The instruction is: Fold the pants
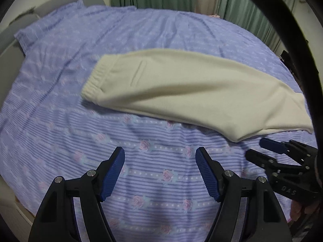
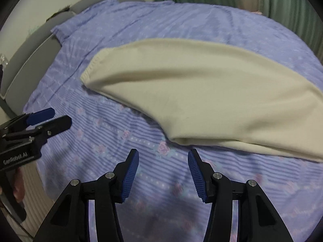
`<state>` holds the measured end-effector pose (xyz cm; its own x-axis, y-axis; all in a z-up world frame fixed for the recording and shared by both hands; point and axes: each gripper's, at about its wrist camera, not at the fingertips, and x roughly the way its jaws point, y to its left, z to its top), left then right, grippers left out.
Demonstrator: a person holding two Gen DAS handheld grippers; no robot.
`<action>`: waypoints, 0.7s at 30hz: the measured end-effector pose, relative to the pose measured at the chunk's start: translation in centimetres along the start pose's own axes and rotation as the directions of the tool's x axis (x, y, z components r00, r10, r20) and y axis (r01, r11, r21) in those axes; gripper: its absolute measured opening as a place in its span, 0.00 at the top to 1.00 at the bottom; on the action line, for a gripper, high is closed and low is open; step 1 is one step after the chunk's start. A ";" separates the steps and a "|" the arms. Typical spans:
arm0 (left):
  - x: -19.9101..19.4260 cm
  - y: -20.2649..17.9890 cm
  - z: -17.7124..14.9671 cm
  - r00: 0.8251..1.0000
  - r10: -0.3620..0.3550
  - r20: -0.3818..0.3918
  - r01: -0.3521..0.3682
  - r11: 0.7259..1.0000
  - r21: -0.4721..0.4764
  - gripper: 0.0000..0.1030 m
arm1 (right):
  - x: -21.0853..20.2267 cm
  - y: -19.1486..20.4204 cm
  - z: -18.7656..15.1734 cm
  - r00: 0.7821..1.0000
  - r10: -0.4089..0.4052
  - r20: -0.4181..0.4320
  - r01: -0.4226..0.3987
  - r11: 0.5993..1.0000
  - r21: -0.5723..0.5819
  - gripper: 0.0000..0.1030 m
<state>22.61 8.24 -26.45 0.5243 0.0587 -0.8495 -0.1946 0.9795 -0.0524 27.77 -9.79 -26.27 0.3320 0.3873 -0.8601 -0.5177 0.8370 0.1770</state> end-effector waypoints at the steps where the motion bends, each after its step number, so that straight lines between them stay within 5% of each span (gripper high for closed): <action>1: 0.6 0.2 -0.3 1.000 -0.002 -0.006 0.002 1.000 -0.005 0.30 | 0.7 0.0 0.1 1.000 0.000 -0.001 0.000 1.000 -0.005 0.50; 8: 2.9 0.1 -0.4 0.999 -0.012 -0.033 0.012 1.000 -0.019 0.30 | 4.7 -0.7 1.5 0.999 0.037 -0.029 -0.037 0.999 0.022 0.51; 16: 3.0 1.0 0.5 1.000 0.001 -0.025 -0.002 0.999 -0.035 0.30 | 4.5 -1.8 2.8 0.998 0.056 0.022 -0.058 0.993 0.100 0.51; 21: 3.1 0.9 0.7 1.000 0.007 -0.025 -0.008 1.000 -0.026 0.30 | 6.3 -1.2 1.3 0.997 0.055 -0.046 -0.053 0.997 0.054 0.51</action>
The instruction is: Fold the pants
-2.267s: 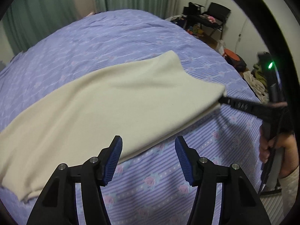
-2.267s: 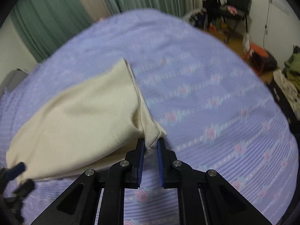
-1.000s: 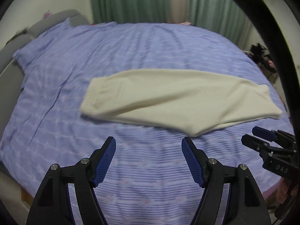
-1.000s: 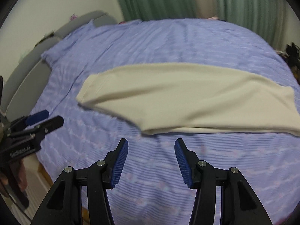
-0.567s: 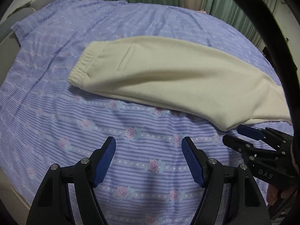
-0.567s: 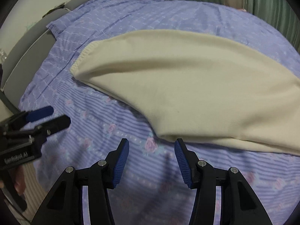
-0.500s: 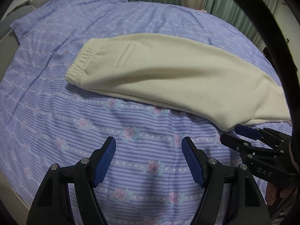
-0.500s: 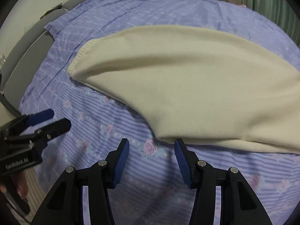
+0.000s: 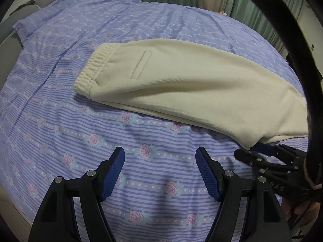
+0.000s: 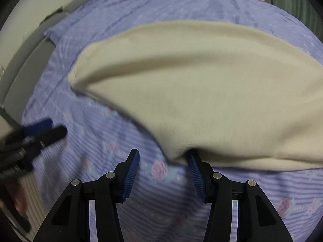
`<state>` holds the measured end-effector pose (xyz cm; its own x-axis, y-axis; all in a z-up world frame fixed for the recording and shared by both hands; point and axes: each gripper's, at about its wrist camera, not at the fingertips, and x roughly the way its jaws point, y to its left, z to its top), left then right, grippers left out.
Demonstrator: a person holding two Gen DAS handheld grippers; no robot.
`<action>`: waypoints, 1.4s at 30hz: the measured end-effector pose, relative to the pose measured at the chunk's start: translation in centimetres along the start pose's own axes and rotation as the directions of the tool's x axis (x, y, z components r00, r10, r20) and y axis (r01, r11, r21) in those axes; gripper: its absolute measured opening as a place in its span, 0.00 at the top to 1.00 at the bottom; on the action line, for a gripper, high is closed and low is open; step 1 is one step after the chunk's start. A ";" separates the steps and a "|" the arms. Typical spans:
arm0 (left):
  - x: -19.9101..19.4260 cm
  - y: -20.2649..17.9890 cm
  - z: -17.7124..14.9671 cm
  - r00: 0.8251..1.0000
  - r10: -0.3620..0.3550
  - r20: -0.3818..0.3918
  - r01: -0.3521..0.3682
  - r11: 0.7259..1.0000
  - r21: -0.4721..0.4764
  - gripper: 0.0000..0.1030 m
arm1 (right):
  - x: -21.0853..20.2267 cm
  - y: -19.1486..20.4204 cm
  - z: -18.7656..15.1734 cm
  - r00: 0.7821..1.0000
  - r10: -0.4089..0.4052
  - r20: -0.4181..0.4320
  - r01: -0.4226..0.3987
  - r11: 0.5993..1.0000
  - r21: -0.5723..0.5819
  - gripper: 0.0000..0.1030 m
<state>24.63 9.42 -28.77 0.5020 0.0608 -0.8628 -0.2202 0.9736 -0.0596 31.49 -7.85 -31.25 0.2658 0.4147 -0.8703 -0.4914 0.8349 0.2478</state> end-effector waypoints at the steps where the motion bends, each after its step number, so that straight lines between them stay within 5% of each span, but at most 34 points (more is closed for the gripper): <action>1: 0.1 0.0 0.0 1.000 0.001 0.000 -0.001 1.000 0.003 0.30 | 0.2 -0.1 0.0 1.000 -0.006 0.000 0.006 1.000 -0.002 0.52; 8: 0.8 0.0 -0.1 1.000 0.000 -0.013 0.000 1.000 -0.015 0.30 | -1.7 1.1 2.8 0.987 -0.053 0.152 0.065 0.995 -0.072 0.53; 11: 1.1 0.3 -0.1 1.000 0.010 -0.023 -0.010 1.000 -0.028 0.30 | 0.5 0.3 2.9 0.995 -0.065 0.082 0.070 0.995 -0.067 0.64; 13: 0.9 0.6 0.0 1.000 0.012 -0.022 -0.013 0.999 -0.038 0.30 | 1.5 0.1 2.4 0.996 -0.069 0.049 0.072 0.996 -0.061 0.88; 19: -0.1 2.4 -0.1 1.000 0.026 -0.012 -0.027 0.997 -0.066 0.30 | -2.4 1.9 0.2 0.994 -0.087 0.068 0.090 0.995 -0.049 0.93; 24: 0.3 3.9 0.1 0.997 0.063 -0.038 -0.065 0.995 -0.071 0.30 | 0.4 0.9 -1.7 0.992 -0.079 -0.098 0.077 0.997 -0.026 0.94; 26: -0.2 4.7 0.8 0.997 0.073 -0.016 -0.074 0.996 -0.058 0.30 | -1.2 1.7 -2.1 0.990 -0.110 -0.093 0.108 0.994 -0.026 0.84; 27: -0.5 5.2 1.3 0.997 0.076 0.000 -0.076 0.996 -0.051 0.30 | -2.1 2.3 -1.9 0.990 -0.111 -0.090 0.109 0.994 -0.027 0.71; 30: -0.8 7.7 3.9 0.998 0.019 0.056 -0.017 0.999 -0.039 0.27 | -5.7 4.2 0.0 0.993 -0.108 0.040 0.108 0.994 -0.002 0.44; 36: 2.2 12.4 11.6 0.987 -0.129 0.091 0.123 0.990 0.069 0.25 | -4.0 5.9 7.5 0.972 -0.113 0.205 0.103 0.993 0.061 0.42; 40: 6.7 14.5 15.8 0.984 -0.175 0.021 0.172 0.982 0.083 0.27 | -0.9 6.3 12.5 0.969 -0.076 0.233 0.051 0.992 0.112 0.42; 42: 9.5 15.4 17.0 0.967 -0.246 -0.061 0.248 0.968 0.033 0.31 | 0.4 6.8 14.1 0.973 -0.072 0.220 0.047 0.992 0.118 0.42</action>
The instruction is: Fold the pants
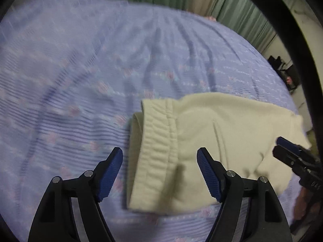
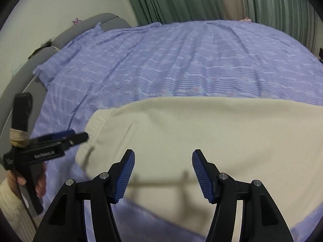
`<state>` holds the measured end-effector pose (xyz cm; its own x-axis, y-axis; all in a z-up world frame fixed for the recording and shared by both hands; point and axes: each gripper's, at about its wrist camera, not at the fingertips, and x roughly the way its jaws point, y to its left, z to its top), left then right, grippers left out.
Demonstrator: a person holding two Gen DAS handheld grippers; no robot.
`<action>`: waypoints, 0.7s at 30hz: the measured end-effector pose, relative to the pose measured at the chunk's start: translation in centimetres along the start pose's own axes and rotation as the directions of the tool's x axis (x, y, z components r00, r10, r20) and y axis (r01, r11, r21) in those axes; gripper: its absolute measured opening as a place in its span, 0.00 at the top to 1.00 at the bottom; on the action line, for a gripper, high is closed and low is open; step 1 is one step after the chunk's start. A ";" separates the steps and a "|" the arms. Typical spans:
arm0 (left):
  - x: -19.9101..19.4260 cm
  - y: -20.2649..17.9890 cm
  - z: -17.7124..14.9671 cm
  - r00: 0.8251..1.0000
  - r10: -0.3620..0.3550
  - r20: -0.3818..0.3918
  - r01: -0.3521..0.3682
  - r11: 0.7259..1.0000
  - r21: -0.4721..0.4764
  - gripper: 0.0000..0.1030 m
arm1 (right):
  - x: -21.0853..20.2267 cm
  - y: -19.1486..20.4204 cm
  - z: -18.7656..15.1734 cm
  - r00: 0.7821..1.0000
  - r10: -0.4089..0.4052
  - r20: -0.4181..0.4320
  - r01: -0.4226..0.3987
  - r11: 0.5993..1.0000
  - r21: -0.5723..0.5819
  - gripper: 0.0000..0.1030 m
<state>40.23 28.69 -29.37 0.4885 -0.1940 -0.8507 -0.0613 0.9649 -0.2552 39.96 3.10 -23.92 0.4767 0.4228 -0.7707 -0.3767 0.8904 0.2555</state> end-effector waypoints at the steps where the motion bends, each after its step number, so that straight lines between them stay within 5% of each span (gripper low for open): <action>1: 1.1 0.7 0.3 0.999 -0.027 -0.034 0.026 0.999 -0.030 0.35 | 0.7 0.6 0.4 1.000 0.006 -0.001 -0.006 1.000 -0.005 0.42; 3: 3.2 2.0 0.6 0.994 -0.071 -0.087 0.063 0.994 -0.091 0.40 | 1.6 1.2 0.6 1.000 -0.010 -0.010 0.010 1.000 -0.023 0.42; 5: 4.2 2.6 0.6 0.985 -0.135 -0.104 0.119 0.983 -0.141 0.62 | 2.2 1.6 0.6 1.000 -0.019 -0.013 0.019 0.999 -0.044 0.42; 6: 4.2 2.5 0.5 0.985 -0.139 -0.103 0.123 0.982 -0.145 0.64 | 2.3 1.6 0.6 0.999 -0.031 -0.014 0.030 0.998 -0.054 0.42; 8: 3.5 1.4 0.5 0.991 -0.107 -0.076 0.100 0.991 -0.094 0.85 | 2.4 1.4 0.7 0.999 -0.037 -0.015 0.036 0.997 -0.068 0.42; 11: 1.4 -0.5 1.1 0.998 -0.053 -0.014 0.053 0.998 -0.023 0.94 | 2.6 1.6 0.9 0.999 -0.043 -0.012 0.042 0.995 -0.088 0.43; 15: -0.4 0.0 2.7 0.997 -0.010 0.080 0.010 1.000 -0.005 0.94 | 2.4 2.2 1.5 1.000 -0.026 0.009 0.027 0.995 -0.095 0.44; 19: 2.1 2.2 2.7 1.000 0.010 0.030 -0.008 0.998 -0.065 0.93 | 2.9 2.7 1.8 1.000 -0.016 0.004 0.016 0.996 -0.082 0.44; 21: 3.4 2.2 2.1 0.999 0.051 0.007 -0.051 0.998 -0.044 0.85 | 3.2 2.7 1.6 1.000 -0.022 -0.003 0.021 0.996 -0.085 0.44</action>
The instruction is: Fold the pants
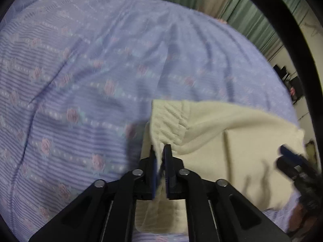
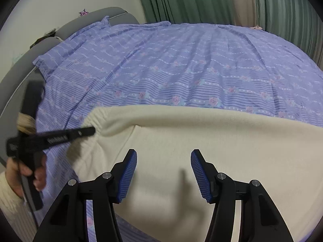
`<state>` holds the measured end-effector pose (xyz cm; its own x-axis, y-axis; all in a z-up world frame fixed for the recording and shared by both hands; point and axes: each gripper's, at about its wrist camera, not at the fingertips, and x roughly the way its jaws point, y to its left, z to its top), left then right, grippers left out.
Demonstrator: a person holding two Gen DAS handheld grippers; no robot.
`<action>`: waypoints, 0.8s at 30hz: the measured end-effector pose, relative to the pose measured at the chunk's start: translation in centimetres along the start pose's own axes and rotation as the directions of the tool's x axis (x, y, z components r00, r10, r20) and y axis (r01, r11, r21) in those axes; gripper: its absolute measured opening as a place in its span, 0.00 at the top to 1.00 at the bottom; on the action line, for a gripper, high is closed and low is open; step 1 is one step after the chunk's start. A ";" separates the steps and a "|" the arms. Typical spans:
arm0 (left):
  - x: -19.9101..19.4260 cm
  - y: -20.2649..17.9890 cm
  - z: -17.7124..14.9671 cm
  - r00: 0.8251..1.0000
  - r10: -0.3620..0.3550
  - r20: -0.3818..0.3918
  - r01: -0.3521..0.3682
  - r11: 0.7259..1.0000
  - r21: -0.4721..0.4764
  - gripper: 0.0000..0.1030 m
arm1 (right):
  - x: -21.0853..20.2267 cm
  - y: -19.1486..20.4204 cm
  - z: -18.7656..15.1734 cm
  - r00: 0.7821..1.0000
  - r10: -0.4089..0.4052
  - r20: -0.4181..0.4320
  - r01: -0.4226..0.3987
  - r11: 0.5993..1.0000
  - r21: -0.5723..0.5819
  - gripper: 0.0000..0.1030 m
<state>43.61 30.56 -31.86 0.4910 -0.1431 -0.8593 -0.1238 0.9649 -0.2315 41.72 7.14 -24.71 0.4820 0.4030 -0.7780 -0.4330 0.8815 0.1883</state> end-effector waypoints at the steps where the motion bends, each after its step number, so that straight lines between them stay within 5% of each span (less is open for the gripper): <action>1: 0.4 0.0 -0.1 0.999 0.032 -0.006 -0.032 0.999 0.011 0.73 | 0.0 0.0 -0.1 1.000 -0.004 -0.012 0.004 1.000 -0.002 0.44; 2: 0.5 0.2 0.0 0.997 0.079 -0.008 -0.079 0.997 0.001 0.54 | -0.1 0.0 -0.1 1.000 -0.004 -0.017 0.004 1.000 -0.002 0.44; 4: -0.6 0.7 0.3 0.992 0.123 0.012 -0.123 0.992 -0.036 0.42 | -0.9 -0.2 -0.1 1.000 -0.007 -0.017 0.007 1.000 -0.002 0.43; 12: -12.6 -5.8 -0.7 0.952 0.245 0.182 -0.274 0.950 0.150 0.34 | -10.6 -0.3 -0.1 0.997 -0.034 0.071 0.037 0.999 -0.032 0.36; 19: -22.1 -14.5 -4.5 0.967 0.117 0.228 -0.166 0.964 0.209 0.16 | -23.2 -0.8 -1.8 0.990 -0.048 0.135 0.055 0.997 -0.049 0.29; 24: -26.0 -20.9 -6.8 0.967 -0.025 0.253 -0.048 0.959 0.280 0.16 | -31.6 -3.6 -3.8 0.973 -0.143 0.180 0.147 0.989 -0.009 0.29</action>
<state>27.54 12.59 -7.74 0.6959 -0.1068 -0.7101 0.0987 0.9937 -0.0527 25.15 -9.69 -3.05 0.6686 0.3101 -0.6759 -0.3642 0.9290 0.0660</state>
